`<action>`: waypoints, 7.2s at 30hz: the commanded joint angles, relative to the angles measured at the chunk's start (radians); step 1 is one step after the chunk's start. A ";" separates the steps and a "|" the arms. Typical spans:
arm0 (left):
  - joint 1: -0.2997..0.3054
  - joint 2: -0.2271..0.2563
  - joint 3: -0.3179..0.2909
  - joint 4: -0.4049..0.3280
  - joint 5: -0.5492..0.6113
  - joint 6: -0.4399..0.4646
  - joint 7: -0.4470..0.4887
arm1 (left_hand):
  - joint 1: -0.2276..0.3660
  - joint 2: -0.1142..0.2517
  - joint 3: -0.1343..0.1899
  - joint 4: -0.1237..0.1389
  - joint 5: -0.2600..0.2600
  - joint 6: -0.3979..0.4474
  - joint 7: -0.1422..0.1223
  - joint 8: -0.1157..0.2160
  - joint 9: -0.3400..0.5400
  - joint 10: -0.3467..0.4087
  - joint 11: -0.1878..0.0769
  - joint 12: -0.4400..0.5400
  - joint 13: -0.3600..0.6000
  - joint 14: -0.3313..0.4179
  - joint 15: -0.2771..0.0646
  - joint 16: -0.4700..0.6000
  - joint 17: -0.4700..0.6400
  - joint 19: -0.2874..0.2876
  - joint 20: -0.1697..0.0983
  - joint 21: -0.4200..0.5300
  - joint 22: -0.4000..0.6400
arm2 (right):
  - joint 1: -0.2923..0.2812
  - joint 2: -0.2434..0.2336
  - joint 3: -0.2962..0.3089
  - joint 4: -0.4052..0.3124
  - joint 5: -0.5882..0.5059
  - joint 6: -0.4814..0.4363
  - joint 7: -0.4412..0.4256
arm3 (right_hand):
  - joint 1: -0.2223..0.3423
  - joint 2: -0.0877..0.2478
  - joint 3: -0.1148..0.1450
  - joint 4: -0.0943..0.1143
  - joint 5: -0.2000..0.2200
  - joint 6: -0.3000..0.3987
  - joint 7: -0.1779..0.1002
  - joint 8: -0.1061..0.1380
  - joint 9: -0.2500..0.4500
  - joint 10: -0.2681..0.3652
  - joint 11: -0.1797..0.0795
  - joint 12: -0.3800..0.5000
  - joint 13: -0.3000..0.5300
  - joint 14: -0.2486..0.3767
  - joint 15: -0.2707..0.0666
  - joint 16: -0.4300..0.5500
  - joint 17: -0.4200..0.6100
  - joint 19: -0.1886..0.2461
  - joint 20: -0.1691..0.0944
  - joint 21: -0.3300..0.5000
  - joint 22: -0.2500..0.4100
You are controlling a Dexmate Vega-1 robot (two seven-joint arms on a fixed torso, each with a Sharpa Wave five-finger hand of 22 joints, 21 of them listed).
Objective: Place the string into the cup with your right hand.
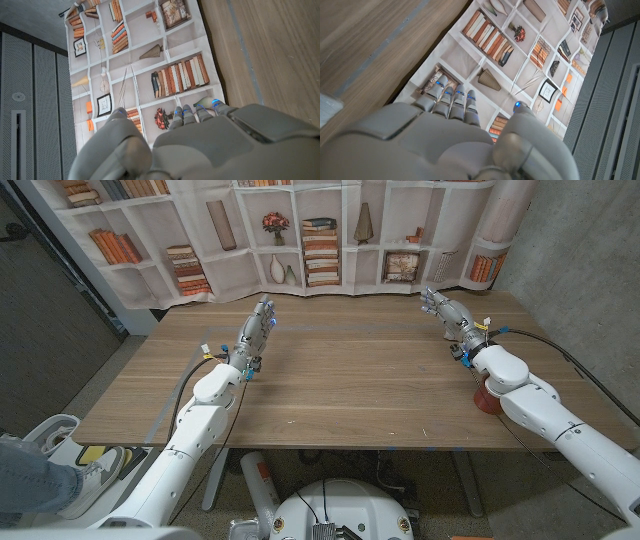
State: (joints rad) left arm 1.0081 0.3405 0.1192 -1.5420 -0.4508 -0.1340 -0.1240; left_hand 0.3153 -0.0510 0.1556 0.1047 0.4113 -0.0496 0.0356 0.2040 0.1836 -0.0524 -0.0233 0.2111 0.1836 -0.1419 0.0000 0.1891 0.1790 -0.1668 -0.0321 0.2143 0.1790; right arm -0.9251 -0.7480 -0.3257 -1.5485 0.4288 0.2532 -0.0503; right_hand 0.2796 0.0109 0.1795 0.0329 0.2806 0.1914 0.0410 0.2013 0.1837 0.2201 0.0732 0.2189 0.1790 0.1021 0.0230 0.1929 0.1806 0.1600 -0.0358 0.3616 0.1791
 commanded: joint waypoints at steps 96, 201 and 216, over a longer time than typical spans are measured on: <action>0.065 0.046 0.022 -0.152 0.040 0.063 0.073 | 0.026 0.013 -0.016 -0.011 0.004 0.038 -0.001 0.006 0.005 0.024 0.002 0.003 0.006 0.020 0.003 0.001 0.004 -0.016 -0.027 -0.006 0.004 | 0.019 -0.209 -0.012 -0.054 -0.313 -0.265 -0.102 | 0.031 0.011 0.002 -0.026 -0.008 0.028 -0.031 0.001 0.006 0.040 -0.027 0.010 0.006 0.034 -0.025 0.003 0.005 0.029 -0.033 -0.033 0.001; 0.085 0.049 0.014 -0.154 0.032 0.035 0.083 | 0.035 0.022 -0.033 -0.012 0.002 0.059 -0.001 0.005 0.005 0.027 0.002 -0.002 0.007 0.022 0.004 0.000 0.004 -0.019 -0.022 -0.010 0.004 | 0.223 -0.285 -0.219 -0.124 -0.750 -0.642 0.097 | 0.269 0.024 0.087 -0.188 -0.006 -0.063 -0.096 -0.014 0.009 -0.070 -0.058 -0.022 0.010 -0.041 0.026 -0.013 0.002 0.010 0.074 -0.121 0.001; 0.101 0.054 0.017 -0.182 0.038 0.043 0.098 | 0.036 0.023 -0.036 -0.012 0.001 0.059 0.000 0.003 0.005 0.029 0.002 -0.002 0.007 0.023 0.005 0.000 0.004 -0.021 -0.020 -0.011 0.004 | 0.266 -0.283 -0.258 -0.101 -0.807 -0.653 0.166 | 0.310 0.012 0.097 -0.202 -0.001 -0.090 -0.102 -0.015 0.010 -0.102 -0.046 -0.026 0.011 -0.047 0.025 -0.011 0.003 0.024 0.102 -0.127 0.000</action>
State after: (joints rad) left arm 1.0988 0.3904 0.1330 -1.7052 -0.4179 -0.1017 -0.0364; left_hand 0.3403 -0.0260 0.1251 0.0911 0.4113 0.0020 0.0302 0.2040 0.1835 -0.0258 -0.0179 0.2109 0.1883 -0.1266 0.0046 0.1891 0.1790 -0.1668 -0.0321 0.2069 0.1789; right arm -0.6864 -1.0320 -0.5602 -1.6669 -0.3468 -0.3936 0.0706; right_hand 0.5682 0.0249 0.2738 -0.1607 0.2731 0.1085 -0.0589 0.1874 0.1884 0.1291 0.0172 0.1973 0.1887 0.0605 0.0463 0.1772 0.1816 0.1777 0.0613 0.2409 0.1767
